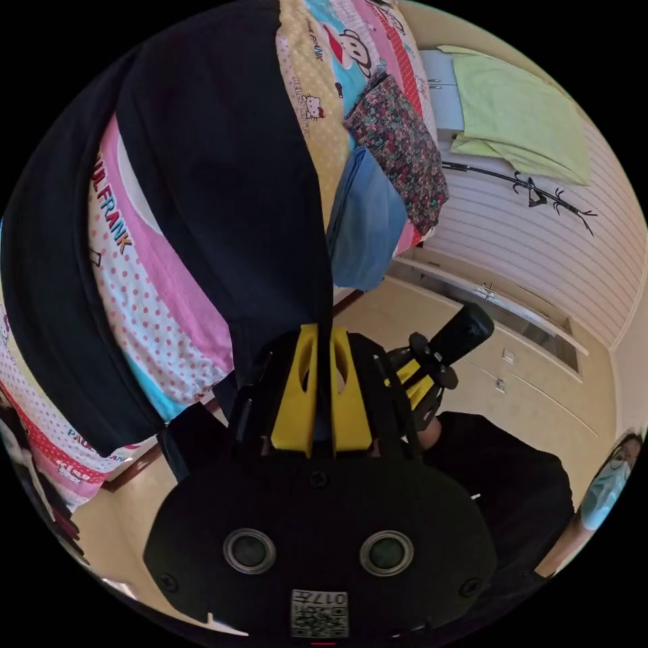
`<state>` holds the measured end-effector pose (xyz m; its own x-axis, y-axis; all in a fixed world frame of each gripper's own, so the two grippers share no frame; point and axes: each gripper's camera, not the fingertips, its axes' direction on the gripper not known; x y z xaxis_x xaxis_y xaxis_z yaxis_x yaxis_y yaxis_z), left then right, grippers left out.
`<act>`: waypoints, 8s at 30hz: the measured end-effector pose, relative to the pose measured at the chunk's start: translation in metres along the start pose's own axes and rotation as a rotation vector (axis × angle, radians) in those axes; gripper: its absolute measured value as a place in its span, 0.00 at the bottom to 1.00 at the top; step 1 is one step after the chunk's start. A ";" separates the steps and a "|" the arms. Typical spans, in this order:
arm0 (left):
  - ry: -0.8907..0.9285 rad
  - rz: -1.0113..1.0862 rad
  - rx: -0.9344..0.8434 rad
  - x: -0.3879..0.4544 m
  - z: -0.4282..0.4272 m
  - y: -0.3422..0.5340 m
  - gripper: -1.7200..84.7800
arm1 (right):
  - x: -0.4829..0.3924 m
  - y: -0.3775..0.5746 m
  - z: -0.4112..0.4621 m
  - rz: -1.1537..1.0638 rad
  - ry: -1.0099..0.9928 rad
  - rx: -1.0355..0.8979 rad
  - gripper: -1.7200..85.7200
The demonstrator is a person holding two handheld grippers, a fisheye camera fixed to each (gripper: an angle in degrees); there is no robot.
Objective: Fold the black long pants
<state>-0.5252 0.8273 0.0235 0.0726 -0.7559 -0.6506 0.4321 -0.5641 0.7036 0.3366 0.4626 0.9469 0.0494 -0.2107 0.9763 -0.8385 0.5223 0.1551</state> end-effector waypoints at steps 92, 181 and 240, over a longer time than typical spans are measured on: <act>0.181 -0.052 0.604 -0.254 -0.141 0.190 0.12 | 0.245 -0.381 0.414 0.034 0.775 -0.439 0.14; 0.459 -0.264 0.530 -0.240 0.009 0.289 0.19 | 0.187 -0.012 0.162 0.426 0.267 -0.573 0.15; 0.409 -0.425 0.454 -0.211 -0.106 0.255 0.12 | 0.193 -0.008 0.077 0.386 -0.231 -0.412 0.14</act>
<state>-0.3347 0.8782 0.3097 0.3493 -0.3075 -0.8851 0.0898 -0.9293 0.3583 0.3112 0.3543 1.1229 -0.3737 -0.0918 0.9230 -0.4909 0.8639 -0.1129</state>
